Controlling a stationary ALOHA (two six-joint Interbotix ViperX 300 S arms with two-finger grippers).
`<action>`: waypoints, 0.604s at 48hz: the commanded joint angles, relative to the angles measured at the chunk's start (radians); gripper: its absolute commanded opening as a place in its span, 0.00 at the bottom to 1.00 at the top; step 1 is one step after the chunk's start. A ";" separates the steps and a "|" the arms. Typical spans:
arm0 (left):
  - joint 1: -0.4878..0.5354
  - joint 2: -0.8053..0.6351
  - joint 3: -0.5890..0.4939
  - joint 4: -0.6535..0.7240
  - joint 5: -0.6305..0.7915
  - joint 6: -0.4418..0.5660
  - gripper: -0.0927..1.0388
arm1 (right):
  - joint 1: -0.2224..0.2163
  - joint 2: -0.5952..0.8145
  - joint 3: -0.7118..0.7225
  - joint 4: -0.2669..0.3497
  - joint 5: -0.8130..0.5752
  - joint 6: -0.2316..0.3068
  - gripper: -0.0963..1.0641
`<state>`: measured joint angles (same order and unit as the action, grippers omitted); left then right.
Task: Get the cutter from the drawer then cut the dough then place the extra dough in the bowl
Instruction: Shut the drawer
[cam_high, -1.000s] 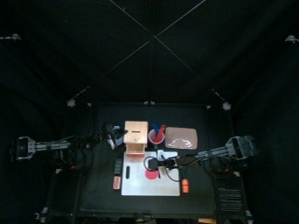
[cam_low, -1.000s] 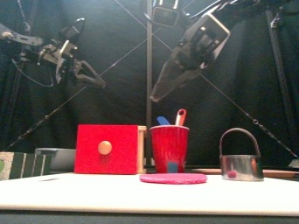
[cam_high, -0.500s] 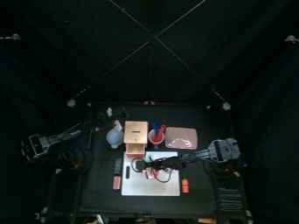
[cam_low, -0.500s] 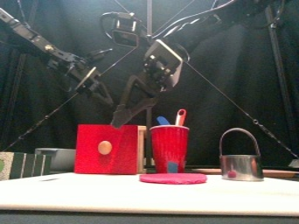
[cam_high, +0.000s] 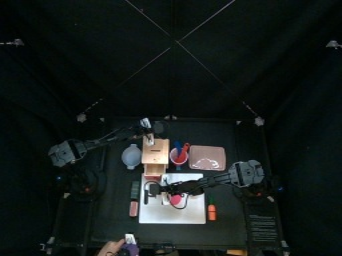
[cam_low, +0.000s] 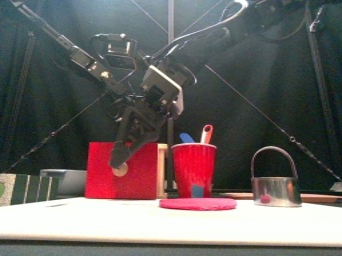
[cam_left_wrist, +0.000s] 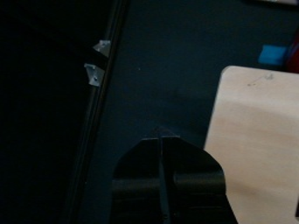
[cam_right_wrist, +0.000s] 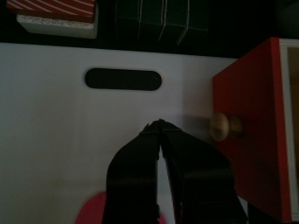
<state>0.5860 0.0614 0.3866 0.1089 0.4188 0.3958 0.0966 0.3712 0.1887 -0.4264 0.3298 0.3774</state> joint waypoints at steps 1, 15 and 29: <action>0.003 0.006 -0.072 0.009 0.041 0.023 0.33 | -0.006 -0.006 -0.054 -0.009 0.031 0.000 0.23; 0.012 0.041 -0.103 -0.064 0.153 0.133 0.33 | -0.015 0.035 -0.107 -0.063 0.091 -0.002 0.23; 0.023 0.100 -0.138 -0.163 0.216 0.232 0.33 | -0.026 0.038 -0.123 -0.067 0.092 -0.003 0.23</action>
<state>0.6044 0.1595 0.2930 -0.0399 0.6259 0.6167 0.0798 0.4326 0.0874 -0.4909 0.4249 0.3758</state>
